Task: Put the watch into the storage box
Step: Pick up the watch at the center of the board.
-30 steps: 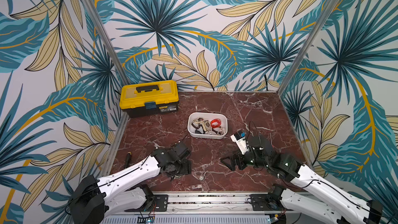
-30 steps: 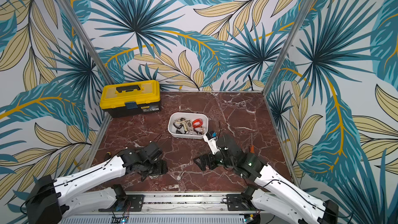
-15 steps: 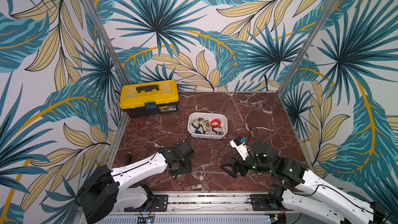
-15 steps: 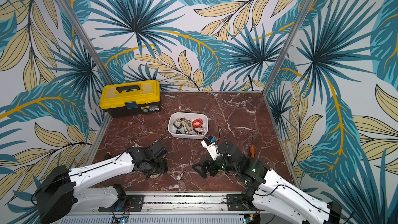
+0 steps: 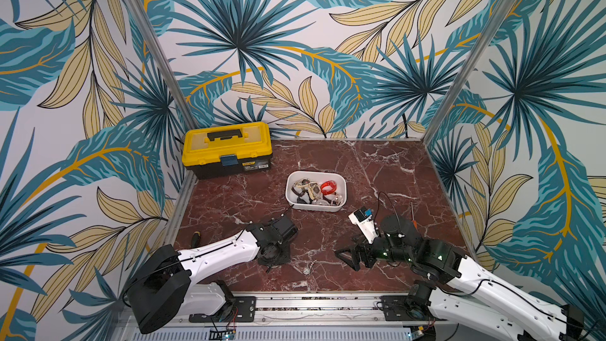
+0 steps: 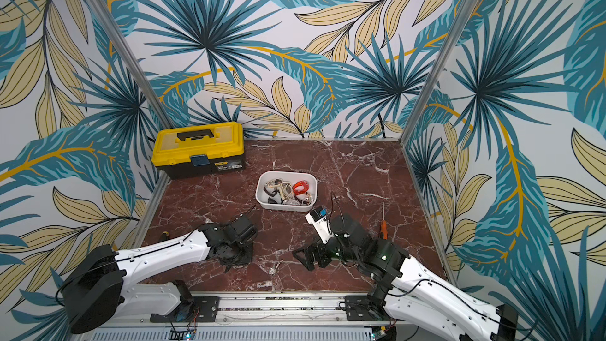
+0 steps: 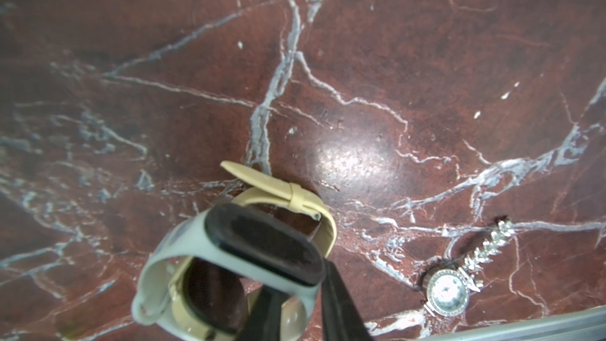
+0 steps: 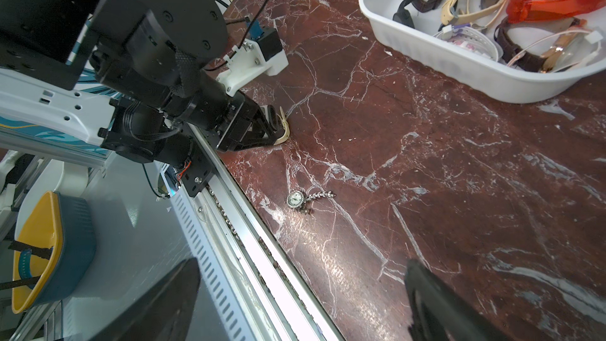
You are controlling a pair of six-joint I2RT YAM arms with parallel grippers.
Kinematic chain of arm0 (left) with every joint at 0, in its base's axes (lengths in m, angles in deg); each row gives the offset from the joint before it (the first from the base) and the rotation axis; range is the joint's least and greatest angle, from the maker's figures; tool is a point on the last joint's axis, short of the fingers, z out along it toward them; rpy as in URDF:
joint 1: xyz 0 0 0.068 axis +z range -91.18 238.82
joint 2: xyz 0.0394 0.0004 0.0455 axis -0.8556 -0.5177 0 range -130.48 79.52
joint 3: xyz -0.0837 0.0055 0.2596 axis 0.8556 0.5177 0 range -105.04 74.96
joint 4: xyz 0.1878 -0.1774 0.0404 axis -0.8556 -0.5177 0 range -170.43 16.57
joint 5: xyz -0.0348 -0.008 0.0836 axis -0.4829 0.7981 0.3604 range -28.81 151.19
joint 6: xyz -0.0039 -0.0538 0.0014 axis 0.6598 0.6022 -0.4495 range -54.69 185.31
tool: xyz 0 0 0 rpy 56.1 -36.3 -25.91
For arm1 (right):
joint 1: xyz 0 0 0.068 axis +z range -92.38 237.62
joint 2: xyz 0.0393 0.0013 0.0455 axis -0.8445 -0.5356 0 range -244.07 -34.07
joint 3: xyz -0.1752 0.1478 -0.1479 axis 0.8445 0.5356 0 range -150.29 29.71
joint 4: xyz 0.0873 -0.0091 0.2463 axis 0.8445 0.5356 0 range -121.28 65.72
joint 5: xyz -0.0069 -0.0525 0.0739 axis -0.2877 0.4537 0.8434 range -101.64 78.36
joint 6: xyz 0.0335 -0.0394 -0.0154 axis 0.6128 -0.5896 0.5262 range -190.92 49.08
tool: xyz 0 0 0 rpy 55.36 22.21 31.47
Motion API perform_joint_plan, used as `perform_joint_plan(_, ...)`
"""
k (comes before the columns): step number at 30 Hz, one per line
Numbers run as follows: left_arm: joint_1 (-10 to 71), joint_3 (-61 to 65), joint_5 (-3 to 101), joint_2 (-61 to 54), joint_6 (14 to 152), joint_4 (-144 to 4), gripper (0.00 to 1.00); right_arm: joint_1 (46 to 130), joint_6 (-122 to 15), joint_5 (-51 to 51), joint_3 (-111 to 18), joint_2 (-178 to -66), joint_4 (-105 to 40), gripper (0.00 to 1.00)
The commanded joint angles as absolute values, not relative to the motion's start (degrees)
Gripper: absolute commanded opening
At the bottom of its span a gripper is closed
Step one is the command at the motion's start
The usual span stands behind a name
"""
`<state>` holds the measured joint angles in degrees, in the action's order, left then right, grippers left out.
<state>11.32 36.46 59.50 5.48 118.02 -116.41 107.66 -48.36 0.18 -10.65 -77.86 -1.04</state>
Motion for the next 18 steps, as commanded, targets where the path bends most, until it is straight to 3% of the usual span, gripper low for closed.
perform_joint_plan(1, 11.60, 36.29, 60.51, 6.43, 117.09, -117.43, 0.16, 107.96, -49.25, -0.78, -9.88, -78.91, -1.48, 1.00)
perform_joint_plan(6, 11.62, 34.93, 61.31, 7.90, 116.22, -120.23, 0.08, 107.98, -49.48, -0.73, -10.58, -80.62, -1.67, 1.00)
perform_joint_plan(18, 11.58, 25.01, 63.91, 13.68, 115.00, -127.98, 0.04, 107.98, -49.57, -0.65, -11.07, -81.18, -2.30, 1.00)
